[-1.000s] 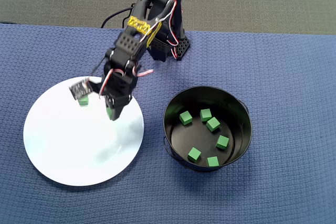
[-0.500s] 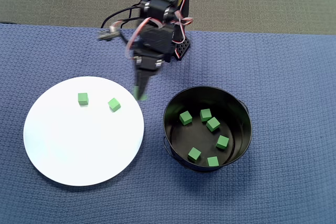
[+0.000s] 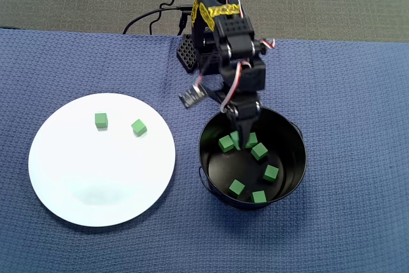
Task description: Pick up the green cubes from the white plate and place them in the black recipient
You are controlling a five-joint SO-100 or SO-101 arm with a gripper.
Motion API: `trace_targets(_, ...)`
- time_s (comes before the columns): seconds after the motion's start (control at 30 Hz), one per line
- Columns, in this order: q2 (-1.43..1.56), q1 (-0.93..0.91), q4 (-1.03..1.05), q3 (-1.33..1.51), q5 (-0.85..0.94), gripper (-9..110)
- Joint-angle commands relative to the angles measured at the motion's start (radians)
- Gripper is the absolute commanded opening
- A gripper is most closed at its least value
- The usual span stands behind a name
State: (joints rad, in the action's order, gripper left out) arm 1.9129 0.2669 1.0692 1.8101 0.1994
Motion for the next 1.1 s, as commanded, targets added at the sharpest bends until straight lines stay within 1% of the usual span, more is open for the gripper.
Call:
trace_targets(0.0,0.002,0.043,-0.055,-0.002,0.040,36)
trace_targets(0.07,0.031,0.035,-0.061,0.002,0.054,40)
trace_targets(0.23,0.107,0.009,0.014,-0.069,0.094,42)
trace_targets(0.37,0.181,-0.143,0.071,-0.140,0.094,39)
trace_targets(0.5,0.199,-0.373,0.181,-0.184,0.305,39)
trace_targets(0.6,0.173,-0.577,0.175,-0.164,0.465,39)
trace_targets(0.67,0.143,-0.699,0.106,-0.120,0.581,38)
trace_targets(0.77,0.078,-0.830,-0.002,-0.046,0.769,39)
trace_targets(0.93,-0.017,-0.966,-0.104,0.084,0.991,38)
trace_targets(1.0,-0.032,-1.015,-0.186,0.179,1.123,38)
trace_targets(1.07,-0.064,-1.060,-0.287,0.241,1.173,38)
